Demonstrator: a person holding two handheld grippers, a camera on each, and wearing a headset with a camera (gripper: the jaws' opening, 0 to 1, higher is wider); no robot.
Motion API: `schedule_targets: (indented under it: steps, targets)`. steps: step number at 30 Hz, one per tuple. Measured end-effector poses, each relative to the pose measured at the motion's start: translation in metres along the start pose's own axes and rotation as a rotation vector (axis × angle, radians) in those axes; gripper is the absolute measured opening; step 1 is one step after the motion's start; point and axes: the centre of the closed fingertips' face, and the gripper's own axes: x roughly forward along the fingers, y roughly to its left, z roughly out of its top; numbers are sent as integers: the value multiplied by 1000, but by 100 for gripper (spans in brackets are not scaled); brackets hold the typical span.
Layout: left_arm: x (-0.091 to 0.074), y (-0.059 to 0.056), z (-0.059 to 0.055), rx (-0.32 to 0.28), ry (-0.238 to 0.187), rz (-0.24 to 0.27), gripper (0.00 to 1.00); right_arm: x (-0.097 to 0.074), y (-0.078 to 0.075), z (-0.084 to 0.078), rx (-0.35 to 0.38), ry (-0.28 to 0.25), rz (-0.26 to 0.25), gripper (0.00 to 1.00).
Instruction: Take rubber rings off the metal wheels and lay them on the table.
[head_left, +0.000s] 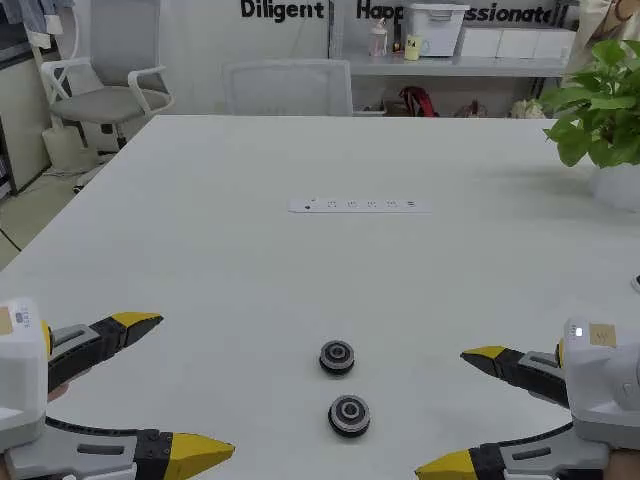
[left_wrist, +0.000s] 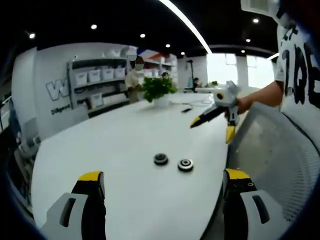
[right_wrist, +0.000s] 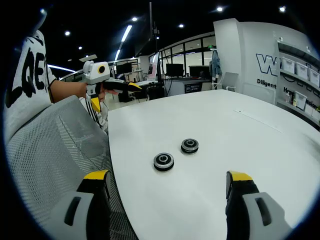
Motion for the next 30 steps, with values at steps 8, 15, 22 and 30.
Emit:
schedule_targets:
  steps: [8, 15, 22, 30]
  targets:
    - [-5, 5, 4, 11, -2, 9, 100, -2, 2, 3, -4, -6, 5, 93]
    - [-4, 7, 4, 10, 2, 2, 100, -2, 3, 1, -3, 4, 10, 92]
    - [-3, 5, 2, 18, 13, -8, 100, -1, 5, 5, -12, 5, 18, 92]
    - [-2, 4, 2, 22, 14, -14, 100, 0, 3, 5, -21, 12, 21, 92]
